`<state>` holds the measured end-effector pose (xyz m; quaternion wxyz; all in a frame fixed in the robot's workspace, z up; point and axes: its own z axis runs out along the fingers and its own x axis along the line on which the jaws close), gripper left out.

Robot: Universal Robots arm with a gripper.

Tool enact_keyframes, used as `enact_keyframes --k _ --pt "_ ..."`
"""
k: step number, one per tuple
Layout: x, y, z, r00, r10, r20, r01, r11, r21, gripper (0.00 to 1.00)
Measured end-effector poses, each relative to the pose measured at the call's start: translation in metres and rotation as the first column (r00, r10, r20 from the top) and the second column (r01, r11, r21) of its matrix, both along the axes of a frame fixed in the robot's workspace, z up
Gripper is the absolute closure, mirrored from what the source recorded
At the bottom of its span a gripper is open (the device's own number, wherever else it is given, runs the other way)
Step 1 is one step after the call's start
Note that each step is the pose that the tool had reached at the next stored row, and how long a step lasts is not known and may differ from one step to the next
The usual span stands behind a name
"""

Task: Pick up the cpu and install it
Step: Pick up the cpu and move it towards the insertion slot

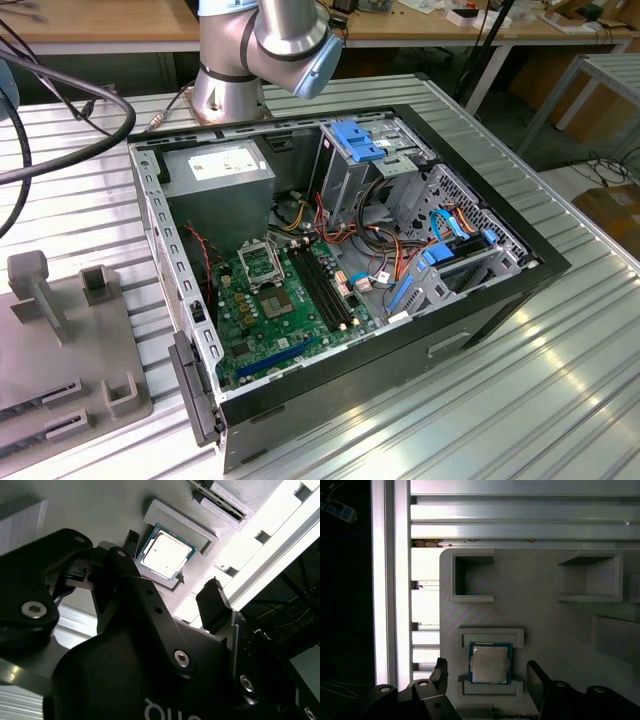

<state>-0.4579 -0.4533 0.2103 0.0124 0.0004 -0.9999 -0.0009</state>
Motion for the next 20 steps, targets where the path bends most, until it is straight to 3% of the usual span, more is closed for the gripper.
enact_keyframes --k 7,15,20 --pt "0.0000 0.0000 -0.0015 1.0000 0.000 0.0002 0.000 1.0000 -0.0020 0.27" --pt "0.0024 0.0010 -0.0179 1.0000 0.004 0.0000 -0.004 1.0000 -0.0037 0.27" --pt "0.0026 0.0012 -0.0204 0.9999 0.013 -0.0003 -0.013 0.9999 -0.0039 0.27"
